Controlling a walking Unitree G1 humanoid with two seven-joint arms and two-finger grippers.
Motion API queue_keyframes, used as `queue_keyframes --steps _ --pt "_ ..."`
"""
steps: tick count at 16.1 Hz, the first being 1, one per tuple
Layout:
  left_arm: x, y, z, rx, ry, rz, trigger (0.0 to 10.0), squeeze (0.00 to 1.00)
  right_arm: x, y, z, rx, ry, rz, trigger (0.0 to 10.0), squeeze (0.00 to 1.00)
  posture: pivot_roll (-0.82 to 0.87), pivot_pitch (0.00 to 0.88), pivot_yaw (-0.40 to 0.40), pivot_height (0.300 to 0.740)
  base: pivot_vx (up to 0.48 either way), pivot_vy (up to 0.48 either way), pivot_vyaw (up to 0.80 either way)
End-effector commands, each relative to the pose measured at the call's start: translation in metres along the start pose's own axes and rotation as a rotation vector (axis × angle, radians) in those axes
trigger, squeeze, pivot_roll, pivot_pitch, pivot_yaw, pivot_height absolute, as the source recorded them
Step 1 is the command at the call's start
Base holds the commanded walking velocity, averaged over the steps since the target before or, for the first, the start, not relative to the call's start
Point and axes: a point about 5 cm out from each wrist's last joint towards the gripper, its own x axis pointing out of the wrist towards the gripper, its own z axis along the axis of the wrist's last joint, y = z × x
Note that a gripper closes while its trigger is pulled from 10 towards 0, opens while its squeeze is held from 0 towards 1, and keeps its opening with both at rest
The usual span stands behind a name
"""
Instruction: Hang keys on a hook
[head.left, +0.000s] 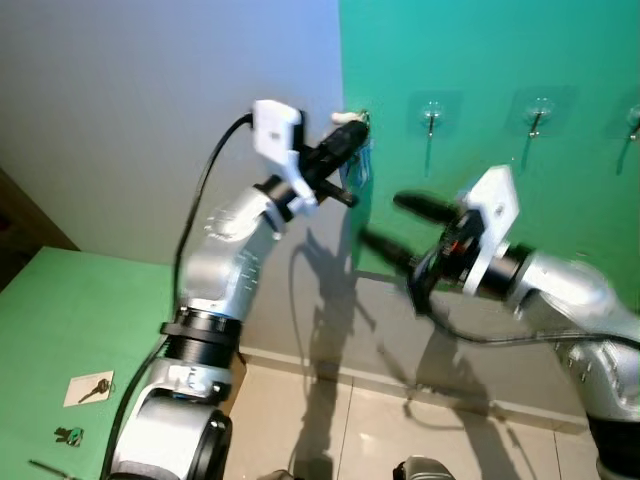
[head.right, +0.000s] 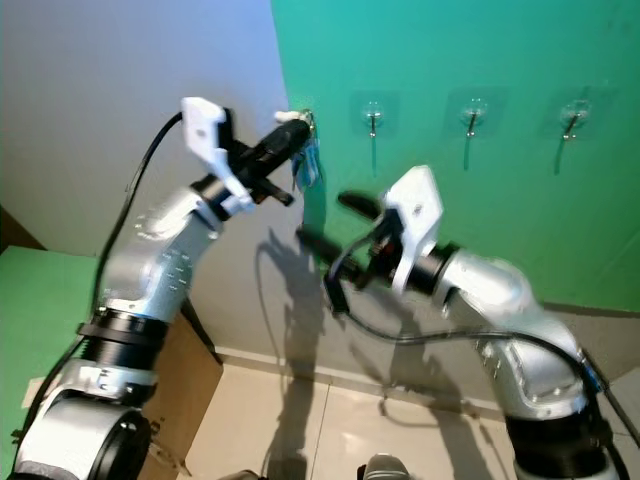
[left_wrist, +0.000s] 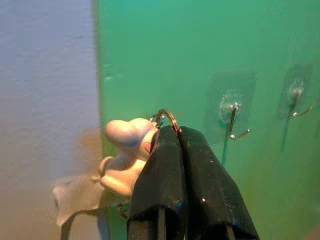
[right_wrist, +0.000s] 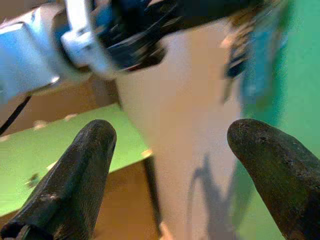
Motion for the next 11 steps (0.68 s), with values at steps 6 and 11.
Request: queue_keyframes --steps 6,11 --pt "0.006 -0.011 -0.015 0.175 0.047 0.033 0.0 0.00 -0.010 0.027 -0.009 0.044 0.076 0.159 10.0 0.00 -0.32 0.034 0.151 0.736 0.000 0.000 0.00" --pt "0.007 -0.027 -0.019 0.204 -0.008 0.094 0.0 0.00 -0.011 0.029 -0.013 0.054 0.085 0.158 10.0 0.00 -0.33 0.019 0.153 0.736 0.000 0.000 0.00"
